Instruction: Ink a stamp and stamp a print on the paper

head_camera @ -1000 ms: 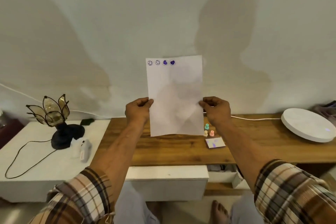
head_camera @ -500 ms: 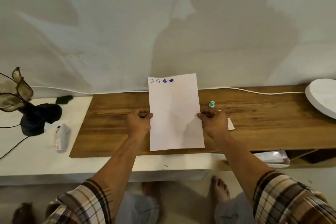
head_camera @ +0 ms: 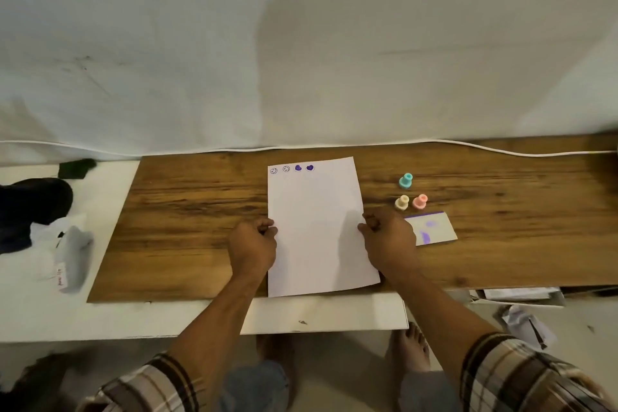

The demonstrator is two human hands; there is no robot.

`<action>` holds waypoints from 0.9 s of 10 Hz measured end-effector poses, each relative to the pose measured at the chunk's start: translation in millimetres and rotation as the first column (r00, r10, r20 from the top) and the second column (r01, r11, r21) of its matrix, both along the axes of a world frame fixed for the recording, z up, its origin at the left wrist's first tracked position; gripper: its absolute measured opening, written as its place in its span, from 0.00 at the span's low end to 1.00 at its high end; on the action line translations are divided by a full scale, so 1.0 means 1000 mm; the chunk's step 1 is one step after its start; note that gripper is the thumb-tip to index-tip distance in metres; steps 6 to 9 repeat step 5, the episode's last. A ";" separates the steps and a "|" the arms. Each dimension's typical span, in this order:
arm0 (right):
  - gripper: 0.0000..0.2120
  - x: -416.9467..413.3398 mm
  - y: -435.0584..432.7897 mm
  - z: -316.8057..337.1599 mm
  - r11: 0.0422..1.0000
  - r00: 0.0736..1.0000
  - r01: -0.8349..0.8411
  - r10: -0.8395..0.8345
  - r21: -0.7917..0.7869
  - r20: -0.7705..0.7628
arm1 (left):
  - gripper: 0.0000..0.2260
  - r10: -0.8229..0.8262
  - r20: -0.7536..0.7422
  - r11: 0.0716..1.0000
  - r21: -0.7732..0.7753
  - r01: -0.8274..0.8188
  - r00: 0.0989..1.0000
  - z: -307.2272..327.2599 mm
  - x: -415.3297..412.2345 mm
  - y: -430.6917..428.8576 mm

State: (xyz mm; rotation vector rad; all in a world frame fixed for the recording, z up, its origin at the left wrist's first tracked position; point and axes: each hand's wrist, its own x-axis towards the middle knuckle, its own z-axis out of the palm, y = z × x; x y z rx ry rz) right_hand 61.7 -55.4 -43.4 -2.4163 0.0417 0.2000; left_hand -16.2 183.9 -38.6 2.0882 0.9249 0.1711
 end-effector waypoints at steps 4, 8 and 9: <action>0.21 -0.016 0.003 0.018 0.889 0.950 -0.303 0.308 -0.344 -0.041 | 0.24 -0.335 -0.333 0.868 0.256 0.427 0.881 0.022 -0.020 -0.009; 0.27 -0.018 0.005 0.028 0.885 0.942 -0.335 0.308 -0.324 -0.135 | 0.28 -0.370 -0.392 0.841 0.243 0.483 0.842 0.031 -0.027 -0.011; 0.27 -0.018 0.005 0.028 0.885 0.942 -0.335 0.308 -0.324 -0.135 | 0.28 -0.370 -0.392 0.841 0.243 0.483 0.842 0.031 -0.027 -0.011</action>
